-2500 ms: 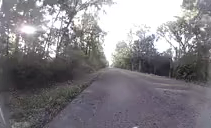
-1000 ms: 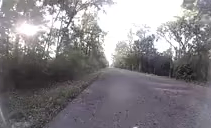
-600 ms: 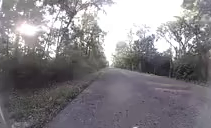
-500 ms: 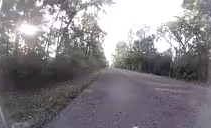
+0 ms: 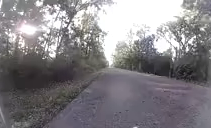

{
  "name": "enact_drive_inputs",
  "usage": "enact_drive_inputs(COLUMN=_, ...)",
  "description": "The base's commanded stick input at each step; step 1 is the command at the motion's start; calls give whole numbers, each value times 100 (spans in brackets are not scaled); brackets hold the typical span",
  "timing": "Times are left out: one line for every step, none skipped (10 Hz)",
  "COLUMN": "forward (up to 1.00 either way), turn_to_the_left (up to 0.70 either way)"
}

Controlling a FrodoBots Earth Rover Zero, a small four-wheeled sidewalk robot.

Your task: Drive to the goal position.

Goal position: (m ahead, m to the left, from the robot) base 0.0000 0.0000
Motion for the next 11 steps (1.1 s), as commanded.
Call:
enact_drive_inputs(forward=0, turn_to_the_left=0)
enact_drive_inputs(forward=0, turn_to_the_left=0)
enact_drive_inputs(forward=4, turn_to_the_left=0)
enact_drive_inputs(forward=4, turn_to_the_left=0)
enact_drive_inputs(forward=4, turn_to_the_left=0)
enact_drive_inputs(forward=4, turn_to_the_left=0)
enact_drive_inputs(forward=2, turn_to_the_left=0)
enact_drive_inputs(forward=1, turn_to_the_left=0)
enact_drive_inputs(forward=0, turn_to_the_left=0)
enact_drive_inputs(forward=4, turn_to_the_left=0)
enact_drive_inputs(forward=3, turn_to_the_left=0)
